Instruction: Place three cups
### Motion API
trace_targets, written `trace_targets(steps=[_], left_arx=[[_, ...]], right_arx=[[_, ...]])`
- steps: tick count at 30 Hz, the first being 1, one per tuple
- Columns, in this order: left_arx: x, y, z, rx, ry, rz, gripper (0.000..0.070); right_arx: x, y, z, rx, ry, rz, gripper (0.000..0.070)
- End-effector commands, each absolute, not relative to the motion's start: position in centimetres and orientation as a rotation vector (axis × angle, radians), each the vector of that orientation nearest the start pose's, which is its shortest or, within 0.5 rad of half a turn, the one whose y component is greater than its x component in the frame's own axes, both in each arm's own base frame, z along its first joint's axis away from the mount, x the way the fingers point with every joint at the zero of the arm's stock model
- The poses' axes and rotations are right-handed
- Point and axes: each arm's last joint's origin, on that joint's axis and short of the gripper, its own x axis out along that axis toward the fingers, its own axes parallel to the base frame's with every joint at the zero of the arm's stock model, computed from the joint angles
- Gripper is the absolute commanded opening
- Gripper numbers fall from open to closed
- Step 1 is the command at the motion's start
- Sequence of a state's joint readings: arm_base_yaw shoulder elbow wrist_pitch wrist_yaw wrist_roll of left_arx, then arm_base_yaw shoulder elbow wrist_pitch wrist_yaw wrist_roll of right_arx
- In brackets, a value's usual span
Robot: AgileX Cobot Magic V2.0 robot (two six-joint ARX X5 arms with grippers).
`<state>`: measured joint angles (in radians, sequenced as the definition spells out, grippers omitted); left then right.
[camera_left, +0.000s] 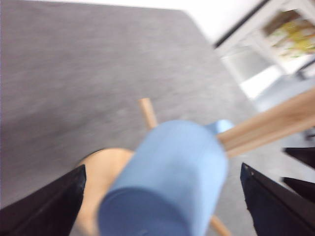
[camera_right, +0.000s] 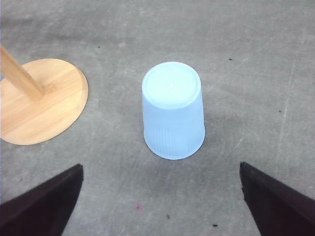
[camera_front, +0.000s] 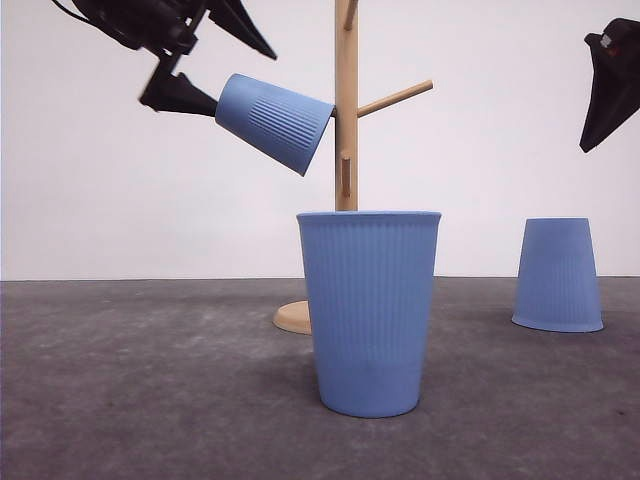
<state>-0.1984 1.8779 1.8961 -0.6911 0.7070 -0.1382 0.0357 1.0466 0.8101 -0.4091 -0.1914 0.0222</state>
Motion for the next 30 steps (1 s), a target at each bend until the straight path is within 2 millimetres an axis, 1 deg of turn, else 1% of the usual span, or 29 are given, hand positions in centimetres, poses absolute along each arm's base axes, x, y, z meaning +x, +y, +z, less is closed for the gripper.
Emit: trace_targets(steps=[1, 4, 8, 12, 16, 20, 25, 30], left_arx=[[40.3, -9.6, 37.9, -0.185, 0.690, -0.773, 0.0642], [39.3, -8.9, 40.2, -0.067, 0.696, -0.648, 0.0642], [37.6, -8.2, 43.2, 0.020, 0.702, -0.529, 0.0639], [35.7, -7.5, 45.1, 0.081, 0.744, -0.406, 0.0638], [34.1, -6.8, 45.2, 0.133, 0.851, -0.289, 0.0637], [33.5, -6.3, 44.7, 0.198, 0.939, -0.161, 0.0636], [33.0, -5.9, 44.9, 0.179, 0.948, -0.123, 0.0627], [31.7, -6.1, 45.4, 0.172, 0.941, -0.125, 0.0619]], right_arx=[[21.8, 1.4, 27.7, 0.062, 0.640, 0.224, 0.0650], [21.8, 1.4, 27.7, 0.067, 0.639, 0.238, 0.0650], [21.9, 1.4, 27.8, 0.065, 0.628, 0.236, 0.0650], [22.2, 1.4, 27.8, 0.064, 0.606, 0.240, 0.0650], [23.1, 1.5, 27.3, 0.073, 0.607, 0.267, 0.0650], [24.7, 1.8, 26.4, 0.083, 0.603, 0.292, 0.0650], [26.5, 2.0, 24.6, 0.083, 0.630, 0.296, 0.0650], [28.3, 2.0, 23.1, 0.084, 0.627, 0.294, 0.0650]])
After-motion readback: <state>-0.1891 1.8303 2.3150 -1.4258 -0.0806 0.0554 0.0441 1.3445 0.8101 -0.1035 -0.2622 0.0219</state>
